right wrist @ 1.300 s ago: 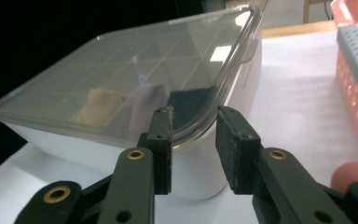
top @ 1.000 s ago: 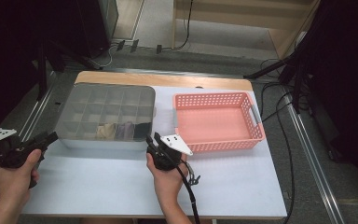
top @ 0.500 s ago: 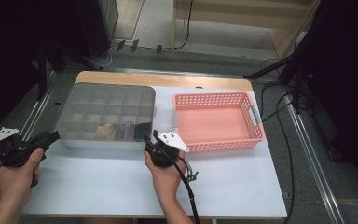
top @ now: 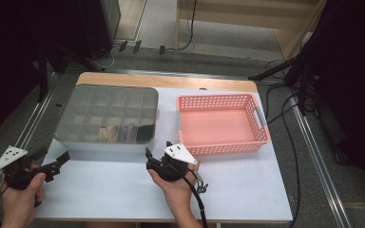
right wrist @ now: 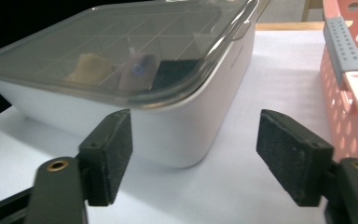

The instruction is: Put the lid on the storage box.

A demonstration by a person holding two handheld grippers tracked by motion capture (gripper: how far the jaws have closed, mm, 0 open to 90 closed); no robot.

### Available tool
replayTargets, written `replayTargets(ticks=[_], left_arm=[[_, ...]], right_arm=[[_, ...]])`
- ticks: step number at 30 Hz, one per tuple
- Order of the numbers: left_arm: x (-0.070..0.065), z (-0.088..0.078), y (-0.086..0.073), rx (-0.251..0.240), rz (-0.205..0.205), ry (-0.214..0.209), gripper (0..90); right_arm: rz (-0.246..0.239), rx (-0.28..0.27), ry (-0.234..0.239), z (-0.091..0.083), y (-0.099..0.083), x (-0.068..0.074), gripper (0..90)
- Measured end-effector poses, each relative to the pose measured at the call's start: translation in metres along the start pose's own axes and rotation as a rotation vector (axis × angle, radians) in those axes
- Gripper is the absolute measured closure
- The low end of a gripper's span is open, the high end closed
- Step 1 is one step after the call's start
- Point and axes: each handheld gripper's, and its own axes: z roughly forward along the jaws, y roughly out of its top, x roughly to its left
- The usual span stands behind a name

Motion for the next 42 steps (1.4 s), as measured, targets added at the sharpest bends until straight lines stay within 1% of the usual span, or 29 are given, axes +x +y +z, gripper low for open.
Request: replayTargets(ticks=[2,4,5,7,9,10,11,12,13,14,15,16,17,18,21,25,28,29,32,34,36,39,40,42], left_arm=[[-0.001,0.001,-0.007,0.0,-0.018,-0.032,13.2],[-0.003,0.003,-0.016,0.004,-0.016,-0.049,13.2],[-0.004,0.004,-0.019,0.008,-0.014,-0.049,13.2],[-0.006,0.009,-0.025,0.015,-0.019,-0.026,13.3],[-0.008,0.014,-0.03,0.03,0.003,-0.022,13.3],[-0.009,0.016,-0.032,0.026,0.014,-0.017,13.2],[-0.01,0.017,-0.034,0.017,0.021,-0.004,12.5],[-0.01,0.017,-0.034,0.017,0.021,-0.004,12.0],[-0.013,0.019,-0.035,0.008,0.039,0.018,12.1],[-0.014,0.019,-0.036,0.003,0.049,0.021,12.1],[-0.015,0.02,-0.038,0.0,0.059,0.032,12.0],[-0.015,0.021,-0.038,0.0,0.064,0.03,12.1],[-0.015,0.021,-0.038,0.0,0.064,0.03,11.9],[-0.016,0.02,-0.038,0.002,0.077,0.022,11.2],[-0.014,0.02,-0.039,-0.005,0.069,0.002,10.9],[-0.012,0.02,-0.039,0.003,0.063,-0.024,10.7],[-0.012,0.021,-0.039,0.001,0.057,-0.033,9.8],[-0.011,0.021,-0.039,0.003,0.057,-0.035,9.8],[-0.011,0.021,-0.039,0.003,0.054,-0.034,9.7],[-0.012,0.021,-0.039,0.006,0.054,-0.032,9.8],[-0.012,0.022,-0.039,0.011,0.059,-0.032,9.8],[-0.012,0.022,-0.039,0.015,0.06,-0.034,9.8],[-0.012,0.022,-0.039,0.011,0.057,-0.035,9.8],[-0.012,0.021,-0.039,0.007,0.059,-0.04,9.7]], right_arm=[[-0.003,0.006,0.012,-0.004,-0.003,-0.002,22.2],[-0.016,0.006,0.024,-0.007,-0.005,-0.005,19.1],[-0.022,0.01,0.024,-0.01,-0.006,-0.006,18.1],[-0.031,0.005,0.034,-0.014,-0.008,-0.009,16.3],[-0.03,0.01,0.043,-0.019,-0.011,-0.013,15.4],[-0.039,0.009,0.044,-0.02,-0.012,-0.015,15.4],[-0.035,0.012,0.044,-0.022,-0.014,-0.018,15.3],[-0.03,0.011,0.041,-0.024,-0.015,-0.02,15.4],[-0.023,0.016,0.025,-0.026,-0.017,-0.024,15.4],[-0.018,0.017,0.024,-0.027,-0.018,-0.026,15.4],[-0.024,0.015,0.023,-0.029,-0.019,-0.028,15.4],[-0.026,0.013,0.014,-0.032,-0.021,-0.031,15.4],[-0.026,0.013,0.014,-0.032,-0.021,-0.031,15.4],[-0.028,0.013,0.013,-0.036,-0.022,-0.036,15.4],[-0.03,0.007,0.014,-0.044,-0.023,-0.043,15.4],[-0.042,-0.005,0.004,-0.057,-0.024,-0.056,15.4],[-0.043,-0.013,-0.004,-0.067,-0.026,-0.068,15.5],[-0.036,-0.01,-0.007,-0.069,-0.027,-0.071,15.5],[-0.033,-0.008,-0.008,-0.077,-0.029,-0.085,15.6],[-0.033,-0.011,-0.014,-0.083,-0.03,-0.094,15.6],[-0.039,-0.01,-0.038,-0.088,-0.031,-0.103,15.7],[-0.078,-0.012,-0.087,-0.095,-0.032,-0.113,15.6],[-0.084,-0.012,-0.099,-0.097,-0.033,-0.116,15.6],[-0.081,-0.01,-0.105,-0.101,-0.034,-0.124,15.6]])
